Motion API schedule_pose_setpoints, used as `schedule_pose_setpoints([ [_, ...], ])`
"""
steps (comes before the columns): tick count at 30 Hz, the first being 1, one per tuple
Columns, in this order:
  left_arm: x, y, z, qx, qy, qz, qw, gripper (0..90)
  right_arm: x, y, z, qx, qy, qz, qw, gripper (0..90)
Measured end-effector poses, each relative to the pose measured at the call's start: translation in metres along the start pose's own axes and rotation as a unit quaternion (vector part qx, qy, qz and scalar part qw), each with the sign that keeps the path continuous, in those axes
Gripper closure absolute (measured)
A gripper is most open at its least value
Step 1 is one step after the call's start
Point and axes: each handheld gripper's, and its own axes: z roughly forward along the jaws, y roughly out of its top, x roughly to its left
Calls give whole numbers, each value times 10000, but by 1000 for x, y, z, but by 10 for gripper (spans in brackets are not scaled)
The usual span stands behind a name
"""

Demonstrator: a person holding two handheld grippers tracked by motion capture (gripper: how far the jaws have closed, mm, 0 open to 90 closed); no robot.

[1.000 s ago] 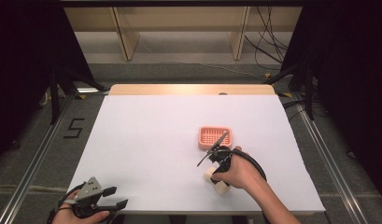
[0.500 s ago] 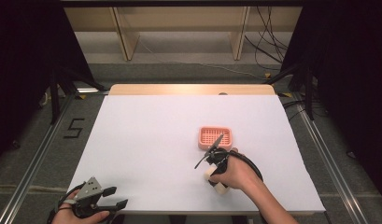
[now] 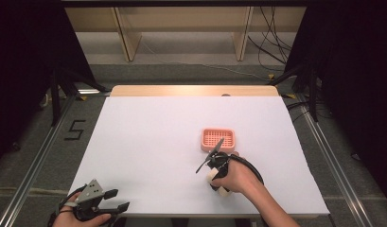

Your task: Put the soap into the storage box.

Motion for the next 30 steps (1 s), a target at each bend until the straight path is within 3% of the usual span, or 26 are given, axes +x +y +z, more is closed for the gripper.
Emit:
schedule_pose_setpoints([
  [2, 1, 0, -1, 59, 5, 64, 10000, 343, 3, 0, 0, 77, 8, 124, 9999, 452],
  [4, 0, 0, 0, 12, -8, -3, 10000, 343, 2, 0, 1, 55, -29, 50, 10000, 455],
  [5, 0, 0, 0, 19, -10, 3, 10000, 343, 4, 1, 1, 130, 20, 129, 9998, 460],
  [8, 1, 0, -1, 60, 2, 67, 10000, 343, 3, 1, 3, 132, -16, -2, 9999, 466],
  [14, 0, 0, 0, -5, -7, -13, 10000, 343, 4, 2, 3, 205, -27, 71, 9998, 478],
  [16, 0, 0, 0, -6, -7, -17, 10000, 343, 3, 2, 4, 178, -67, -32, 9998, 478],
  [19, 0, 0, 0, 1, -9, -4, 10000, 343, 6, 3, 3, 249, -85, 97, 9996, 478],
  [30, 0, 0, 0, 15, -6, 11, 10000, 343, 5, 4, 4, 257, -86, 64, 9996, 472],
])
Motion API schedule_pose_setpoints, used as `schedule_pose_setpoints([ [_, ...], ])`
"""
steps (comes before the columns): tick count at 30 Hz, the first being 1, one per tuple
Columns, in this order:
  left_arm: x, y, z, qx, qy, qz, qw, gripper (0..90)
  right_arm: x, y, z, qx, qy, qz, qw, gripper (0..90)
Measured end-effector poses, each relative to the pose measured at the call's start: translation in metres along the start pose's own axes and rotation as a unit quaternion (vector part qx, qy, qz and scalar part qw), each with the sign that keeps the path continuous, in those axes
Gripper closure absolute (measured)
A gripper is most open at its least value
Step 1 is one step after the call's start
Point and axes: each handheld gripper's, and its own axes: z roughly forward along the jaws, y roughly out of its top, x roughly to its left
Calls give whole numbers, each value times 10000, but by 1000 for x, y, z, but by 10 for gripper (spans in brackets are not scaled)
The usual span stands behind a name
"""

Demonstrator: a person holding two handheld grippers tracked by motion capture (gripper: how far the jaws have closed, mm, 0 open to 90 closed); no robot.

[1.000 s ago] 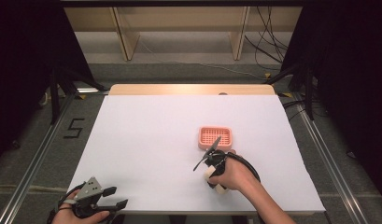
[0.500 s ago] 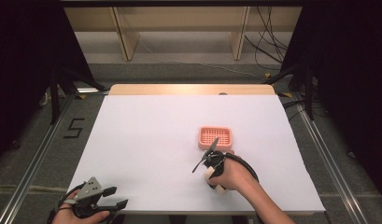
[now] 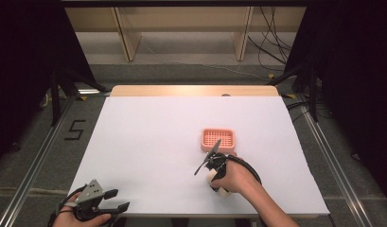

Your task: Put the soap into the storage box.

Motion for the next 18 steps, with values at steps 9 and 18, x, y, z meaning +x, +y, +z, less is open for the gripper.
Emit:
schedule_pose_setpoints([
  [9, 0, 0, 0, -3, 3, 10, 10000, 343, 0, -2, 1, -71, -141, -356, 9992, 500],
  [18, 0, 0, 0, -24, 6, -2, 10000, 343, -5, -5, 1, -179, -50, -918, 9956, 504],
])
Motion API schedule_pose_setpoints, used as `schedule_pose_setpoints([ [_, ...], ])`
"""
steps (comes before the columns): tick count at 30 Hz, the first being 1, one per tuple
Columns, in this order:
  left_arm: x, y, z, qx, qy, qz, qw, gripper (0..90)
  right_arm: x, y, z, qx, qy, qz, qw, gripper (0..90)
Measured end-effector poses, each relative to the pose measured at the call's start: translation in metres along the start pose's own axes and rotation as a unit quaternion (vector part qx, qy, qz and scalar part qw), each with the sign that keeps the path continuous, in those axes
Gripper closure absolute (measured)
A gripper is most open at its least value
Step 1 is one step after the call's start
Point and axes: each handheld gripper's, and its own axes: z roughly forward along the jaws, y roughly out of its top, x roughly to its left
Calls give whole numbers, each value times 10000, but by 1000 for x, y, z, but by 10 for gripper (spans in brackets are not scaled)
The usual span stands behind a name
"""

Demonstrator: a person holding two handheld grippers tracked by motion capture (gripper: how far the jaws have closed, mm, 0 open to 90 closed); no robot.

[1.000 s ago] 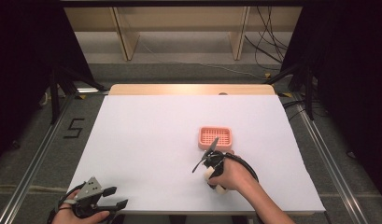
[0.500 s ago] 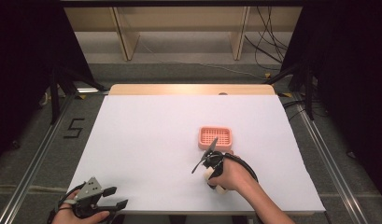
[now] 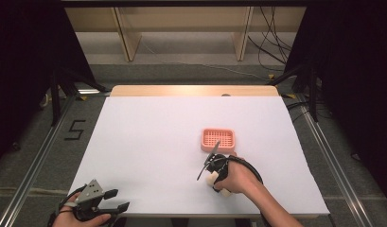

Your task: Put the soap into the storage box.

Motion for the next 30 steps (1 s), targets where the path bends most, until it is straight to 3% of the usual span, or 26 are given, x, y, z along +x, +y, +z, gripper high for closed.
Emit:
schedule_pose_setpoints([
  [1, 0, 0, 0, -1, 0, 3, 10000, 343, 0, 0, 0, -4, -1, -19, 10000, 504],
  [2, 1, 0, -1, 51, 10, 63, 10000, 343, 2, 0, -2, 71, 45, 134, 9999, 504],
  [5, 0, 0, 0, 9, 0, 2, 10000, 343, -2, -1, -4, 4, 57, -240, 9997, 504],
  [6, 0, 0, 0, 9, 0, 2, 10000, 343, -2, -1, -4, 4, 57, -240, 9997, 504],
  [7, 0, 0, 0, -3, -1, 2, 10000, 343, -1, -2, -6, 46, 70, -96, 9999, 504],
  [10, 0, 0, 0, 2, -5, -4, 10000, 343, -4, -4, -7, -40, 108, -120, 9999, 505],
  [21, 0, 0, 0, 18, -7, 5, 10000, 343, -6, -11, -14, -165, 147, 162, 9996, 506],
  [23, 0, 0, 0, 20, 0, 9, 10000, 343, -9, -12, -15, -214, 172, 64, 9996, 506],
  [28, 1, 0, -1, 48, 8, 59, 10000, 343, -11, -12, -22, -207, 85, 109, 9997, 505],
  [30, 1, 0, -1, 71, 4, 74, 9999, 343, -15, -12, -25, -133, 36, -119, 9998, 506],
])
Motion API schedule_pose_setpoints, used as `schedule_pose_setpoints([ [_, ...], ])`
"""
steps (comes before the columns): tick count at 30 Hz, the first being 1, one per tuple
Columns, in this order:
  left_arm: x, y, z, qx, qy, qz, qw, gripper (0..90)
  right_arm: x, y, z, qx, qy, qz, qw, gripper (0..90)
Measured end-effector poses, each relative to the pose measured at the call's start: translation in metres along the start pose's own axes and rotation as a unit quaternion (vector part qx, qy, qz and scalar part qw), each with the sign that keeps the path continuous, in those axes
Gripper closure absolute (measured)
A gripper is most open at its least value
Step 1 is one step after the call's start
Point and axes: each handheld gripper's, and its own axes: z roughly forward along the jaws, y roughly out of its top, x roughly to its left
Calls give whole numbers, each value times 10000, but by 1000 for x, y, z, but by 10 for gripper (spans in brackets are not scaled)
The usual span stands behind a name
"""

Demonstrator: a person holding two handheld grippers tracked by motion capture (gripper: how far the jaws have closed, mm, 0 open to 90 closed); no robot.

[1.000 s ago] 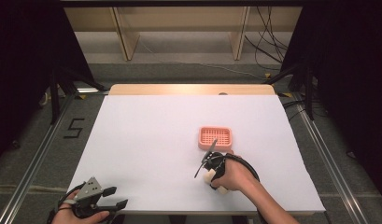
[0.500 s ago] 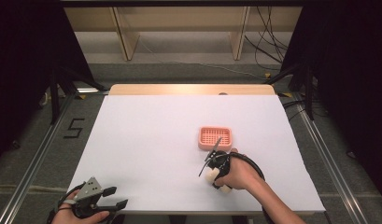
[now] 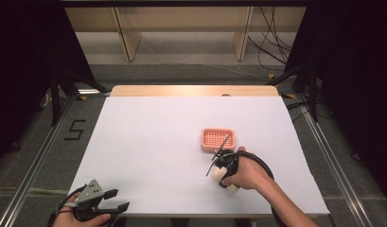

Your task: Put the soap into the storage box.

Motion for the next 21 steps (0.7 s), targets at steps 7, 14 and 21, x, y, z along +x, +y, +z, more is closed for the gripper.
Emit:
schedule_pose_setpoints([
  [7, 0, 0, 0, -2, 2, -5, 10000, 343, -7, -4, -5, -119, -17, -277, 9995, 505],
  [14, 0, 0, 1, 17, 11, -31, 10000, 344, -11, -4, -7, -272, 101, -995, 9946, 505],
  [21, 0, 0, 1, 20, 3, -27, 10000, 344, -17, -2, -17, -357, 37, -1577, 9868, 506],
])
